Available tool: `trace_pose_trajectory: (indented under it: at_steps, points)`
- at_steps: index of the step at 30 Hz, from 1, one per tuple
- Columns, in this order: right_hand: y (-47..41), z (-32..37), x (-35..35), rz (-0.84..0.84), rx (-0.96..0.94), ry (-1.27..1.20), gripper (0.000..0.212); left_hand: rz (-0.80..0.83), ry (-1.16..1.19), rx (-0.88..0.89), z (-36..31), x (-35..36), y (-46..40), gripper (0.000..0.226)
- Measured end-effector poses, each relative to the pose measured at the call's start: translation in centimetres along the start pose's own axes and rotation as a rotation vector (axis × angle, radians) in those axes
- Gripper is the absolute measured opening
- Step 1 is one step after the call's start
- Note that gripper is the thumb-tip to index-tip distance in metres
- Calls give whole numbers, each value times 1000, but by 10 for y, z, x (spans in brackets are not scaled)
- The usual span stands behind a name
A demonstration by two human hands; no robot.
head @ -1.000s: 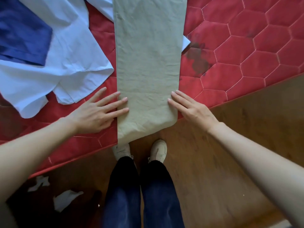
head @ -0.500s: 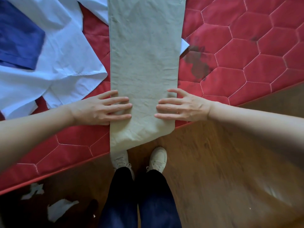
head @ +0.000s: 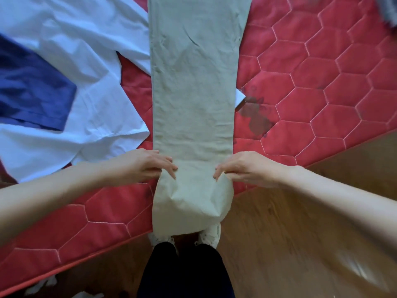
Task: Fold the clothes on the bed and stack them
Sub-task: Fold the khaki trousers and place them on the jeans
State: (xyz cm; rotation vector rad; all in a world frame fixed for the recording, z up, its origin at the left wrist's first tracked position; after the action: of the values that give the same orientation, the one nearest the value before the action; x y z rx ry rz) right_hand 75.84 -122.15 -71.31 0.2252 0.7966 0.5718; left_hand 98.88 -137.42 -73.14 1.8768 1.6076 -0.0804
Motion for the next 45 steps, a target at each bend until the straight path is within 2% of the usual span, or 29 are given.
trace_pose_trajectory:
  at_steps: [1,2,3,5,7,11,16,18,21,26,29,33,37,40,45]
  points:
    - [-5,-3,-17,-26,135,-292,25,-65,222,-38,2,-15,-3,26]
    - [-11,-7,-35,-141,211,-580,23,-198,453,-108,6,-34,-9,28]
    - [-19,-10,-56,-323,280,-784,18,-356,620,-200,16,-53,-16,27]
    - [-38,-21,-89,-686,448,-997,15,-562,842,-345,27,-83,-32,18]
    - [-63,-32,-103,-878,594,-990,24,-637,993,-379,27,-93,-51,23]
    - [-90,-56,-87,-931,811,-690,28,-842,1006,-543,31,-80,-66,14]
    - [-70,-39,-50,-1031,819,-631,21,-981,828,-484,28,-48,-45,14]
    - [-53,-25,-28,-1025,798,-610,19,-1001,777,-451,23,-31,-28,8]
    - [-26,-6,4,-1023,765,-652,19,-1004,783,-448,16,-7,-4,12]
    - [16,21,58,-948,845,-702,16,-929,772,-539,-11,62,28,13]
    - [32,34,80,-917,916,-622,18,-901,704,-640,-22,87,38,8]
    - [18,33,72,-943,931,-503,21,-924,622,-671,-20,71,24,13]
    - [-23,12,27,-1037,920,-377,36,-1018,603,-654,-9,25,-12,22]
    - [-54,-2,-7,-1124,847,-349,29,-1063,448,-631,2,-16,-38,36]
    - [-80,-24,-37,-1153,908,-265,19,-1087,422,-765,20,-46,-58,24]
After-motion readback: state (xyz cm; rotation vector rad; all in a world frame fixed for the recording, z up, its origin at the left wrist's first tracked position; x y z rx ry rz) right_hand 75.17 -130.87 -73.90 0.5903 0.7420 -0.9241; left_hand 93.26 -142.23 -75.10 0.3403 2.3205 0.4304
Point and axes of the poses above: each hand's wrist, its own y-axis away from the middle knuckle, its own x-axis out of the palm, z = x × y, the point moved 3 cm from there along -y, towards the middle knuckle, and after that the axes turned 2 degrees about -z, right-handed, at the moved point
